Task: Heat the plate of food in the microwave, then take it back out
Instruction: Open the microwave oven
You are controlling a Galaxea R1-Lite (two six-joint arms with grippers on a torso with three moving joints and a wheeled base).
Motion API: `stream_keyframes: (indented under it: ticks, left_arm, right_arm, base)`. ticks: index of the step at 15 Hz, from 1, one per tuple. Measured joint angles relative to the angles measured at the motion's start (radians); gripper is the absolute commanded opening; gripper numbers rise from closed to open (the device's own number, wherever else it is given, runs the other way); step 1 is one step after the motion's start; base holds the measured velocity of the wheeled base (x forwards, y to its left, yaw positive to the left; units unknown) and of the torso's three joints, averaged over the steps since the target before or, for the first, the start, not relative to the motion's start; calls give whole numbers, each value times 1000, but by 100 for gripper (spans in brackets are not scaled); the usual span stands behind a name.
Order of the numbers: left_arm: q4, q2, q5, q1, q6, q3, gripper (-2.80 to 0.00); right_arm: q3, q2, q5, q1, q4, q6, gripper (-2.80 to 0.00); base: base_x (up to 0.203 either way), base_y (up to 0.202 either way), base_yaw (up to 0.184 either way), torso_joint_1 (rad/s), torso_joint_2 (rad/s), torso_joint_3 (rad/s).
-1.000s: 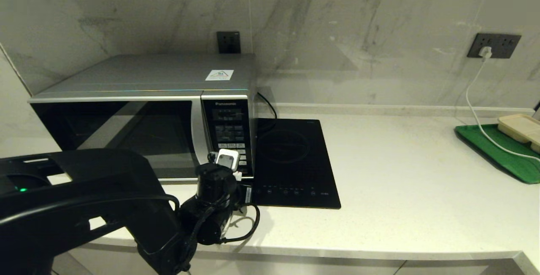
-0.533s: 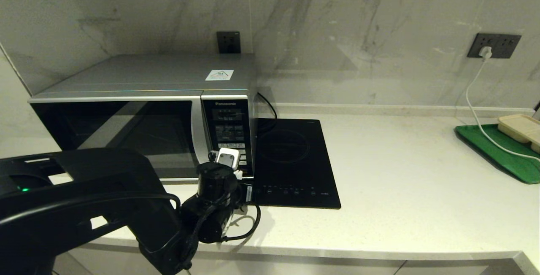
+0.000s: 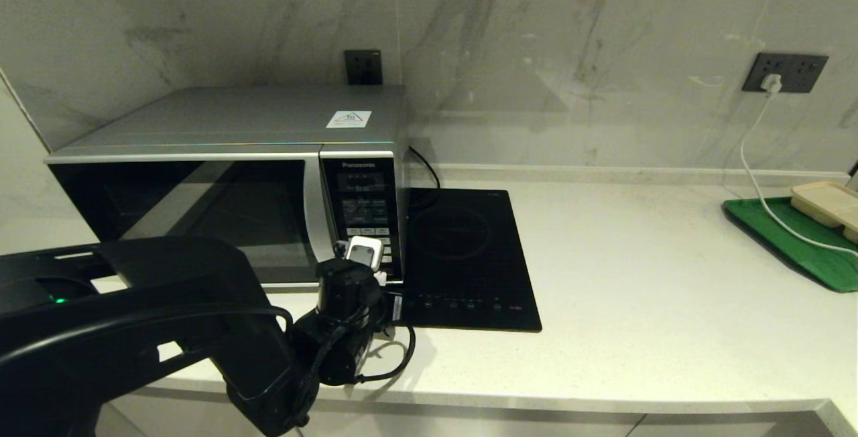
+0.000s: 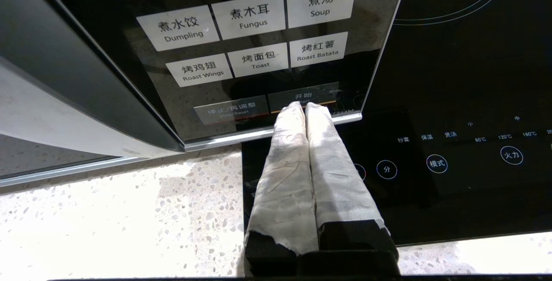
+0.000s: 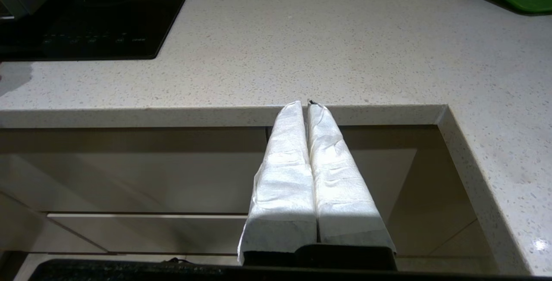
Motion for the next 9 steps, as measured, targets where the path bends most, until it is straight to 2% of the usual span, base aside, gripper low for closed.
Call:
stream_keyframes:
  ticks: [9]
  left_arm:
    - [0,5,-1,1,0,-8,-280]
  right_arm:
    - [0,0,1,0,0,0,-280]
  base:
    - [0,0,0,0,0,0]
